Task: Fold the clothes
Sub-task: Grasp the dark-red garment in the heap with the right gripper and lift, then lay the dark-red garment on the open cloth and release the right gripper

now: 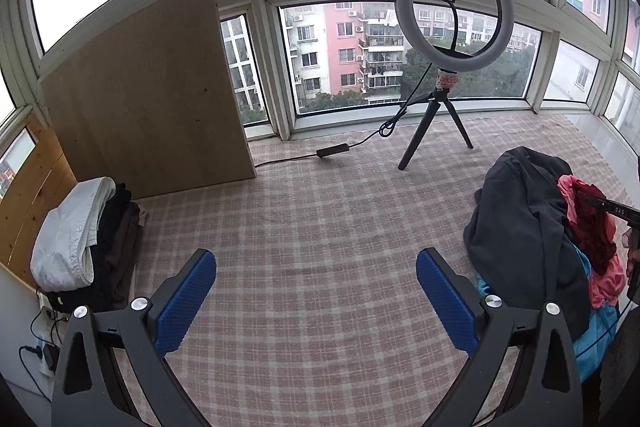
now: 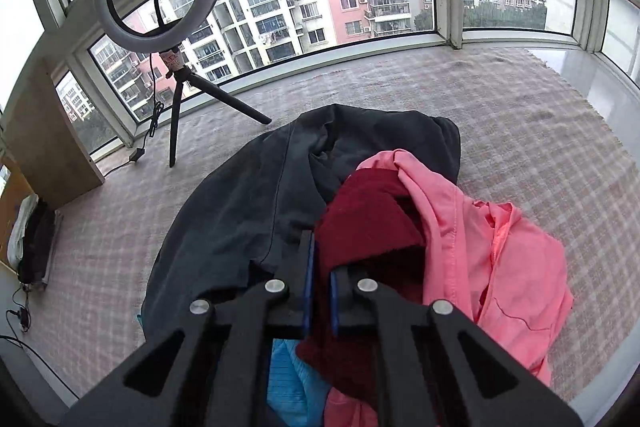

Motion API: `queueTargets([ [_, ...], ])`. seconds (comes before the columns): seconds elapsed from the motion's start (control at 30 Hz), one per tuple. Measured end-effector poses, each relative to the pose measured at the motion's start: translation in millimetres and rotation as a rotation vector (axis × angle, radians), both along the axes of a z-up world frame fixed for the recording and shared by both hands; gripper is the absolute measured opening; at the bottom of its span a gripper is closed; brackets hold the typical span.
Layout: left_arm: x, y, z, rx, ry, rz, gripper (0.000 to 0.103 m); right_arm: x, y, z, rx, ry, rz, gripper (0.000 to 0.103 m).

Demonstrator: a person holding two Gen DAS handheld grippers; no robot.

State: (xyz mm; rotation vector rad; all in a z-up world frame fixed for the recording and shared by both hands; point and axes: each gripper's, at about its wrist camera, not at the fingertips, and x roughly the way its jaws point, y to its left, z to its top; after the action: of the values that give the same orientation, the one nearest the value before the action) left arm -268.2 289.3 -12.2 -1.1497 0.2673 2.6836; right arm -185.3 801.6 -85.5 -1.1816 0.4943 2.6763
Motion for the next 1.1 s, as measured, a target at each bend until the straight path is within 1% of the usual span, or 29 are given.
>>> queueTargets([
  [0.13,-6,-31,4,0.025,0.017,0.008,0.101,19,-23,67,-0.013,0.151,0.01,0.005],
  [0.2,-9,-49,9,0.041,0.035,0.004,0.101,26,-43,102,-0.009,0.221,0.017,0.005],
  [0.27,-10,-70,17,0.053,0.062,0.003,0.101,32,-72,139,0.007,0.3,0.042,0.005],
  [0.4,-11,-122,34,0.075,0.119,0.007,0.101,37,-153,211,0.079,0.421,0.138,0.005],
  [0.47,-11,-151,42,0.079,0.149,0.014,0.101,34,-197,235,0.085,0.457,0.214,0.005],
  [0.53,-10,-181,47,0.074,0.18,0.028,0.101,23,-245,251,0.093,0.469,0.29,0.005],
  [0.6,-9,-210,51,0.069,0.199,0.041,0.101,9,-296,255,0.096,0.456,0.372,0.005],
  [0.67,-8,-236,52,0.066,0.212,0.055,0.101,-10,-345,247,0.065,0.437,0.448,0.005],
  [0.7,-9,-247,52,0.056,0.219,0.063,0.101,-25,-368,238,0.02,0.423,0.489,0.005],
  [0.77,-10,-266,50,0.036,0.229,0.075,0.101,-73,-424,203,-0.123,0.305,0.62,0.006],
  [0.8,-13,-272,46,0.022,0.225,0.075,0.101,-99,-458,177,-0.168,0.209,0.67,0.01],
  [0.83,-16,-276,42,0.008,0.217,0.071,0.101,-120,-486,147,-0.163,0.09,0.683,0.017],
  [0.87,-21,-277,36,-0.007,0.205,0.062,0.101,-142,-513,116,-0.155,-0.031,0.692,0.019],
  [0.9,-25,-278,30,-0.023,0.191,0.052,0.101,-148,-527,91,-0.16,-0.113,0.699,0.019],
  [0.93,-29,-278,22,-0.042,0.175,0.041,0.101,-154,-540,67,-0.165,-0.192,0.706,0.019],
  [0.97,-32,-278,13,-0.062,0.157,0.028,0.101,-149,-538,55,-0.189,-0.195,0.708,0.019],
  [1.0,-35,-278,4,-0.08,0.138,0.014,0.101,-143,-534,45,-0.215,-0.192,0.71,0.022],
  [1.03,-38,-276,-6,-0.093,0.116,-0.004,0.101,-141,-524,37,-0.212,-0.187,0.697,0.035],
  [1.07,-42,-273,-16,-0.103,0.091,-0.024,0.101,-137,-512,27,-0.159,-0.186,0.667,0.043],
  [1.1,-47,-268,-28,-0.109,0.063,-0.046,0.101,-132,-500,17,-0.103,-0.184,0.637,0.047],
])
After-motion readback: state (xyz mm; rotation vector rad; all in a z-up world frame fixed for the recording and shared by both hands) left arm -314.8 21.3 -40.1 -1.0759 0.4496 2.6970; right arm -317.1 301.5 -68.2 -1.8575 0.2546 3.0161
